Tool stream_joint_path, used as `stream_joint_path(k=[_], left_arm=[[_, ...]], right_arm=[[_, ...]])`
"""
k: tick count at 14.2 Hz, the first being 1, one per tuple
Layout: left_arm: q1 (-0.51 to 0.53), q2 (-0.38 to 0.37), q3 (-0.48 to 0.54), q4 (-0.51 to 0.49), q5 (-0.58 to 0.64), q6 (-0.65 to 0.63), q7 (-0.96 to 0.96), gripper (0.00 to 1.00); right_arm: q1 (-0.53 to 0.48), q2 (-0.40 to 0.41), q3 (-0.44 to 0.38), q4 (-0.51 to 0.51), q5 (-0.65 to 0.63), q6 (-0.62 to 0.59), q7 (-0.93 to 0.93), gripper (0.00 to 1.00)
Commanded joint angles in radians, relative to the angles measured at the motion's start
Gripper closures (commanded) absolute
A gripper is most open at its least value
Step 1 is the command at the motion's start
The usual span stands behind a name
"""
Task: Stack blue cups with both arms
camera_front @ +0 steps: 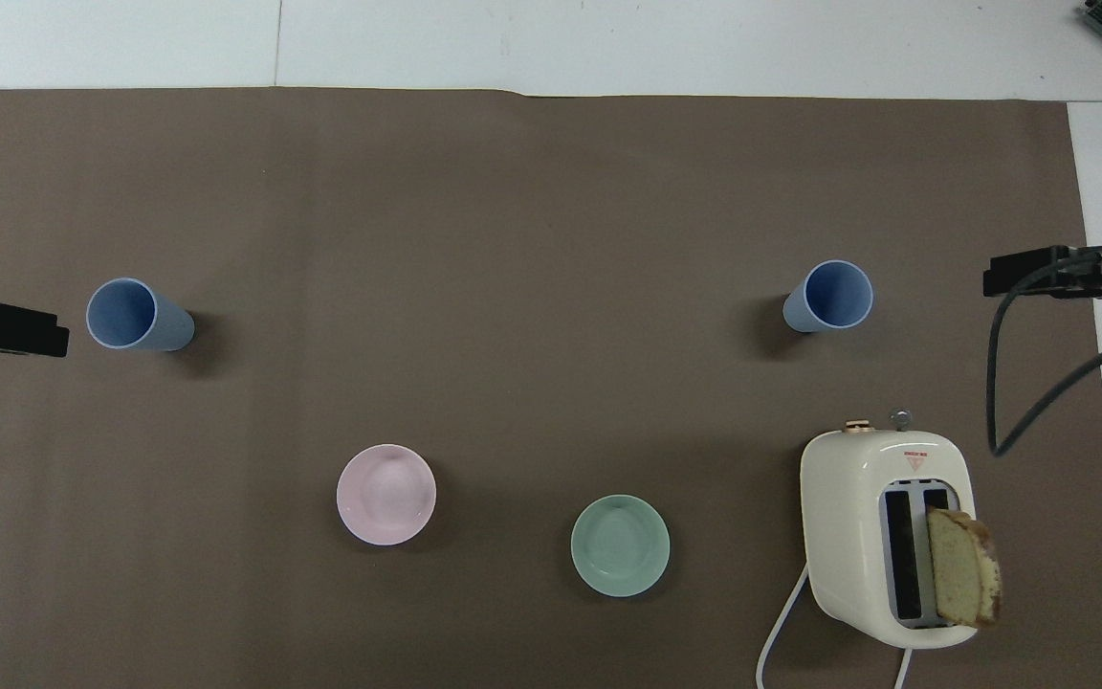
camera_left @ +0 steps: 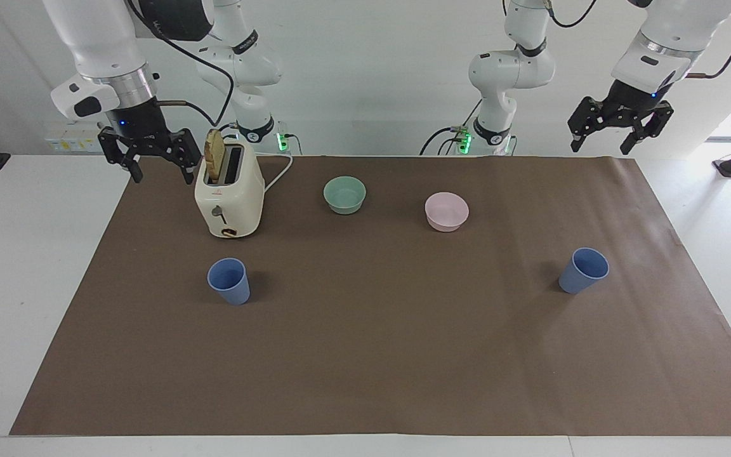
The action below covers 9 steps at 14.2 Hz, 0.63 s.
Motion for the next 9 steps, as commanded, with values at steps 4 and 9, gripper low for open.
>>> stream_joint_path(k=[4, 9], left_arm=[[0.007, -0.01, 0.003, -0.001, -0.009, 0.001, 0.006, 0.0], [0.027, -0.005, 0.012, -0.021, -0.009, 0.088, 0.007, 0.0]], right_arm=[[-0.011, -0.005, 0.005, -0.009, -0.008, 0.007, -0.021, 0.0], [-0.011, -0.005, 0.005, -0.009, -0.008, 0.007, -0.021, 0.0]])
